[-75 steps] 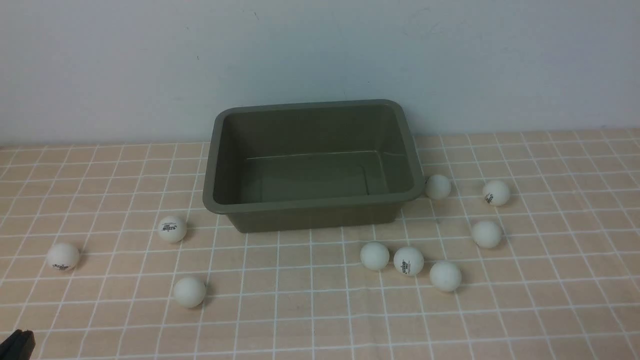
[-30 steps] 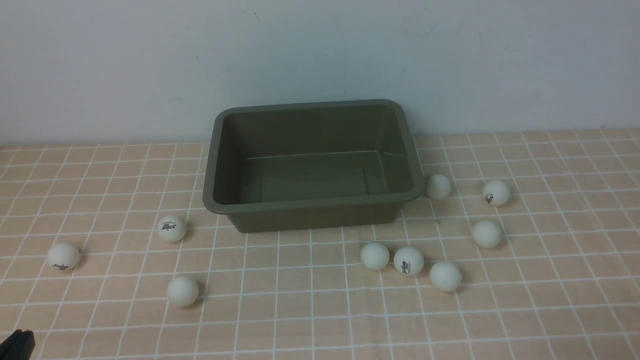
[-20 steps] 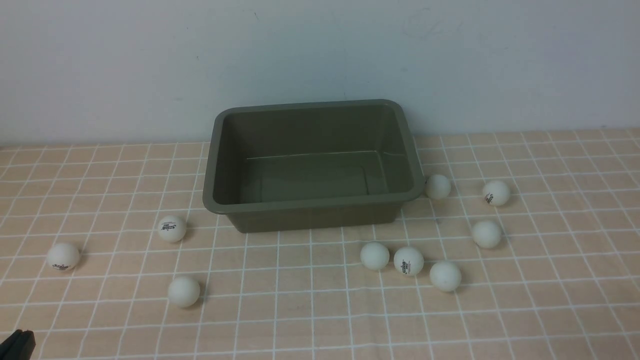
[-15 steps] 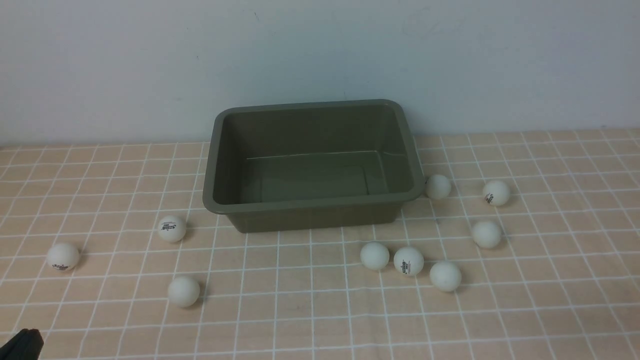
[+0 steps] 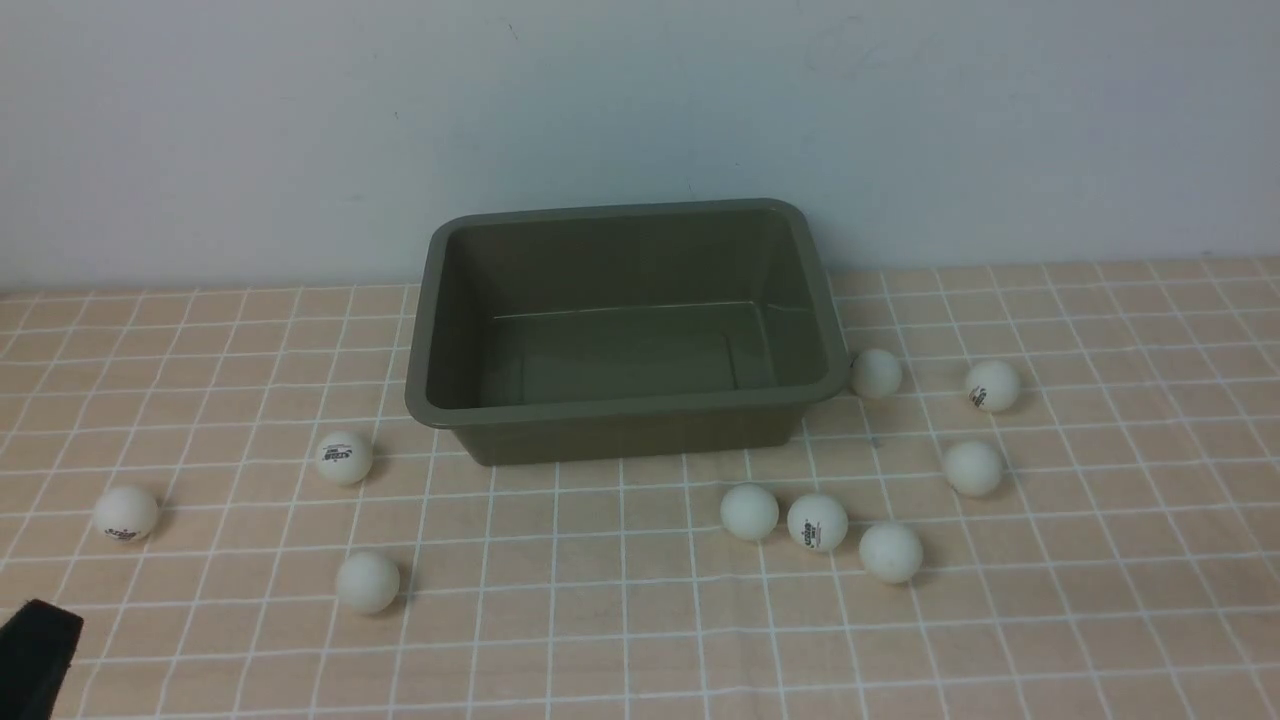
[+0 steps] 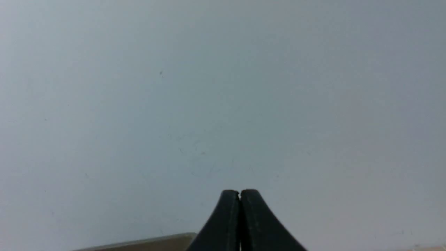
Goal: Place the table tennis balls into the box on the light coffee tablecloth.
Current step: 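Reach for and grasp a ping pong ball on the table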
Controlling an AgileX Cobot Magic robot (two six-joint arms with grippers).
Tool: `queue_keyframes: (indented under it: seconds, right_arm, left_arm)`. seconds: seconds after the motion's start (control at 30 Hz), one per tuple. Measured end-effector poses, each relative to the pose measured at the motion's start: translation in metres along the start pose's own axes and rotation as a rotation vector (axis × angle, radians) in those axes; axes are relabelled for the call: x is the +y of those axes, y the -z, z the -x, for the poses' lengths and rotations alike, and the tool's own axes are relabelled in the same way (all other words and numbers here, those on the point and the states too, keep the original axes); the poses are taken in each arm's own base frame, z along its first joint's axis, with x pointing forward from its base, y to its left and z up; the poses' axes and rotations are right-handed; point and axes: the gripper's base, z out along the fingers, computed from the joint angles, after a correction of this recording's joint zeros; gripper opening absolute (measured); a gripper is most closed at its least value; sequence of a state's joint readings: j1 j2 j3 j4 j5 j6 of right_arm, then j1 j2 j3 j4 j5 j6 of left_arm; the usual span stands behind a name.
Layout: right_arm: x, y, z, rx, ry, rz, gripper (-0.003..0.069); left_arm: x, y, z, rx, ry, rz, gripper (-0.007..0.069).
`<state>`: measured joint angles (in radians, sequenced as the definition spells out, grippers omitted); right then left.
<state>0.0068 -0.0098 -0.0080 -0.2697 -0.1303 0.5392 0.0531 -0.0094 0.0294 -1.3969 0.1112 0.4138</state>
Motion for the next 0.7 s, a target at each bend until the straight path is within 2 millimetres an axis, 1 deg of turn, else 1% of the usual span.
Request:
queue_keyframes:
  seconds: [0.03, 0.1, 0.17, 0.2, 0.27, 0.3, 0.33, 0.37, 0.43, 0.47, 0.5, 0.57, 0.6, 0.63, 0.67, 0.7]
  right_arm:
    - [0.001, 0.000, 0.001, -0.012, -0.019, 0.007, -0.0014]
    - [0.001, 0.000, 0.003, -0.026, -0.050, 0.015, -0.0014]
    - [0.003, 0.000, 0.008, -0.050, -0.078, 0.027, -0.0014]
    - [0.005, 0.000, 0.014, -0.075, -0.089, 0.039, -0.0014]
    - [0.012, 0.000, 0.033, -0.151, -0.068, 0.081, -0.0014]
    - [0.012, 0.000, 0.034, -0.151, -0.064, 0.082, -0.0014]
    - [0.015, 0.000, 0.043, -0.178, -0.044, 0.096, -0.0014]
    - [0.020, 0.001, 0.057, -0.215, -0.017, 0.114, -0.0014]
    - [0.026, 0.001, 0.079, -0.254, 0.018, 0.130, -0.0014]
    - [0.028, 0.000, 0.084, -0.249, 0.019, 0.128, -0.0014]
    - [0.030, -0.005, 0.094, -0.237, 0.041, 0.124, -0.0014]
    - [0.032, -0.012, 0.104, -0.210, 0.056, 0.115, -0.0014]
    - [0.033, -0.016, 0.109, -0.198, 0.078, 0.111, -0.0014]
    - [0.034, -0.019, 0.111, -0.191, 0.079, 0.111, -0.0014]
    - [0.035, -0.027, 0.115, -0.159, 0.099, 0.105, -0.0014]
    - [0.036, -0.031, 0.118, -0.150, 0.113, 0.106, -0.0014]
  left_arm:
    - [0.000, 0.000, 0.001, -0.014, 0.055, -0.001, -0.0069]
    - [0.000, 0.000, 0.002, -0.023, 0.103, -0.003, -0.0069]
    - [-0.001, 0.000, 0.002, -0.019, 0.106, -0.010, -0.0069]
    - [-0.002, 0.000, 0.002, -0.013, 0.075, -0.018, -0.0069]
    - [-0.013, 0.001, 0.004, -0.001, -0.047, -0.063, -0.0069]
    - [-0.016, 0.002, 0.005, 0.000, -0.062, -0.075, -0.0069]
    - [-0.022, 0.003, 0.008, -0.002, -0.132, -0.102, -0.0069]
    - [-0.037, 0.006, 0.014, -0.013, -0.233, -0.159, -0.0069]
    - [-0.059, 0.011, 0.024, -0.045, -0.362, -0.235, -0.0069]
    - [-0.063, 0.012, 0.025, -0.046, -0.392, -0.250, -0.0069]
    - [-0.076, 0.015, 0.031, -0.056, -0.454, -0.292, -0.0069]
    - [-0.088, 0.013, 0.034, -0.039, -0.506, -0.323, -0.0069]
    - [-0.093, 0.011, 0.035, -0.015, -0.533, -0.337, -0.0069]
    - [-0.094, 0.009, 0.035, 0.001, -0.536, -0.339, -0.0069]
    - [-0.100, 0.003, 0.035, 0.053, -0.575, -0.353, -0.0069]
    - [-0.101, 0.000, 0.034, 0.079, -0.585, -0.357, -0.0069]
